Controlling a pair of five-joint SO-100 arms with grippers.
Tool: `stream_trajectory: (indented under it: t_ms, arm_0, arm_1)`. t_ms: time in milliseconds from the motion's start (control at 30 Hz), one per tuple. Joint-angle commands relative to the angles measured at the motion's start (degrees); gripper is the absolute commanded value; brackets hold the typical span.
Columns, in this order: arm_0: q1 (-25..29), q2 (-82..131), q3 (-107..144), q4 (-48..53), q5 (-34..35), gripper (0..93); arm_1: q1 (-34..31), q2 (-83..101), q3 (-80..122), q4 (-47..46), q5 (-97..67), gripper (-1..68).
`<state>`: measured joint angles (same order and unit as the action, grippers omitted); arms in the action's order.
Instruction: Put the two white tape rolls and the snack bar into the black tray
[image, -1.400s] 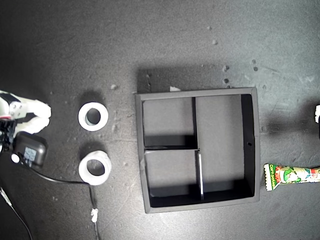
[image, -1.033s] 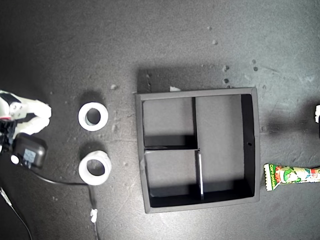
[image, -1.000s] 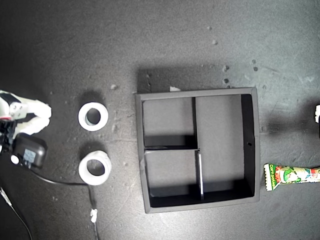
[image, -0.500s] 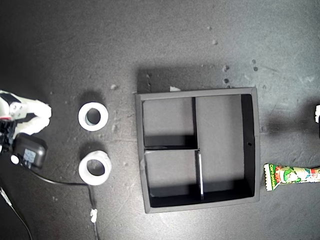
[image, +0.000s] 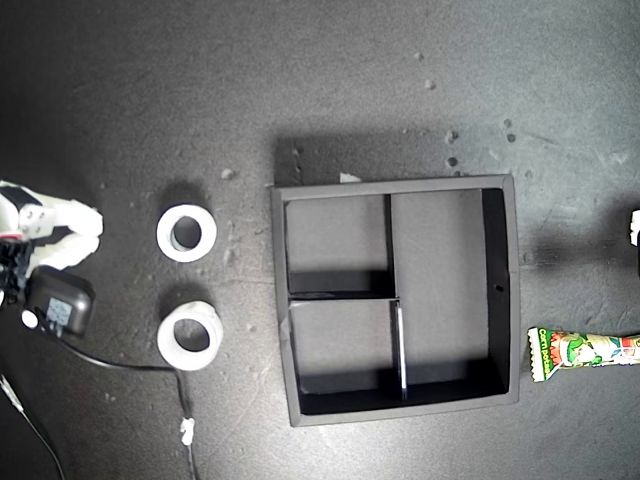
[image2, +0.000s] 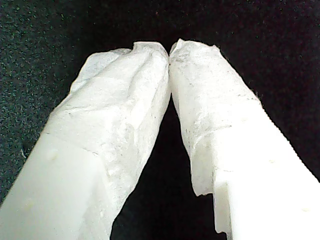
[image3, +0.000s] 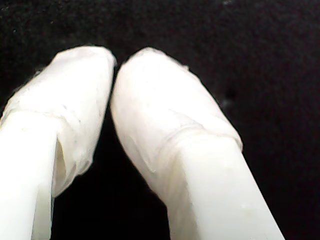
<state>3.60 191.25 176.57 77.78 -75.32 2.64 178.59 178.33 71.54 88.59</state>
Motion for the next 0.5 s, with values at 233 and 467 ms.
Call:
stream_trajectory:
  t_ms: [233, 467]
  arm_0:
    - [-0.9, 2.9, 3.3, 1.5, 3.5, 4.4]
    - [-1.1, 2.9, 3.3, -5.3, -15.5, 14.3]
  arm_1:
    - [1.5, -0.4, 0.6, -0.1, -1.2, 0.0]
    - [1.7, 0.1, 0.7, -20.6, -9.9, -0.2]
